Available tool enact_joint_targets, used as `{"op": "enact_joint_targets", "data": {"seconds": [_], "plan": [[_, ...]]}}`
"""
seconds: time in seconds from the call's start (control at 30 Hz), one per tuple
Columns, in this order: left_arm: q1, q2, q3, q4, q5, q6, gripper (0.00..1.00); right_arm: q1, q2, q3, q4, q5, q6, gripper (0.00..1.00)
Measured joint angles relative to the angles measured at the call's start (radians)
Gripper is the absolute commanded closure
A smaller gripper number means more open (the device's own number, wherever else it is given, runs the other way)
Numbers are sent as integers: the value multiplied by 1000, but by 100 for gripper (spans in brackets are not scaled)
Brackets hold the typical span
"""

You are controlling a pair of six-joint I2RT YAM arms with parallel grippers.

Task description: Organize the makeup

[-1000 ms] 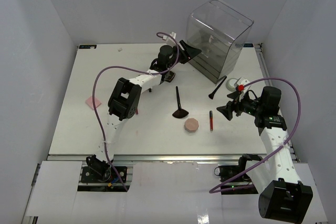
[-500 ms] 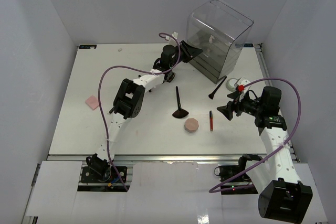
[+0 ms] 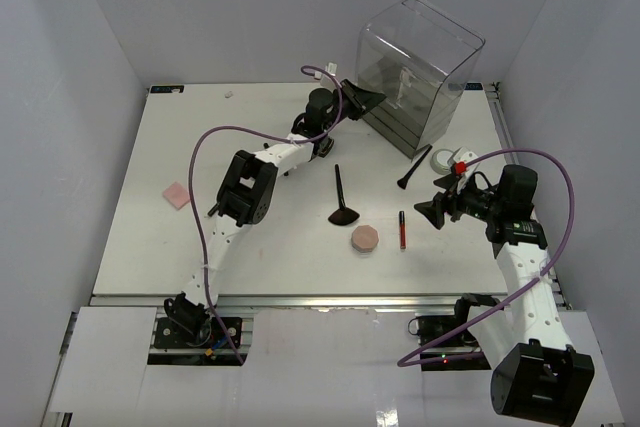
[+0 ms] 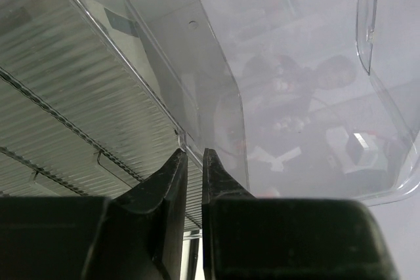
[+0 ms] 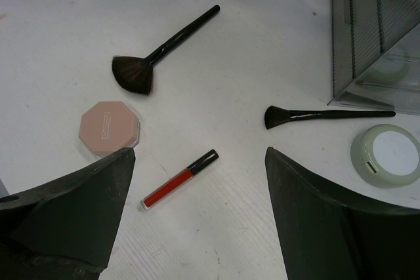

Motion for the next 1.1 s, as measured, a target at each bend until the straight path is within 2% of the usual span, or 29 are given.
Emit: {"op": "enact_joint_targets", "data": {"seconds": [0.33, 0.67, 0.77, 0.93, 1.1], "plan": [[2, -208, -299, 62, -3, 51, 100, -26, -3, 0, 0, -25, -3, 11], [13, -351, -466, 93, 35, 56, 100, -31, 1, 9, 1, -54, 11, 5], [20, -379, -494, 99, 50, 57, 100, -33, 26, 47, 3, -73, 46, 2], [29, -445, -540, 99, 81, 56, 100, -36, 102, 134, 31, -104, 142, 2], [41, -503, -561, 100, 115, 48, 100, -36, 169, 189, 136, -113, 338, 4]]}}
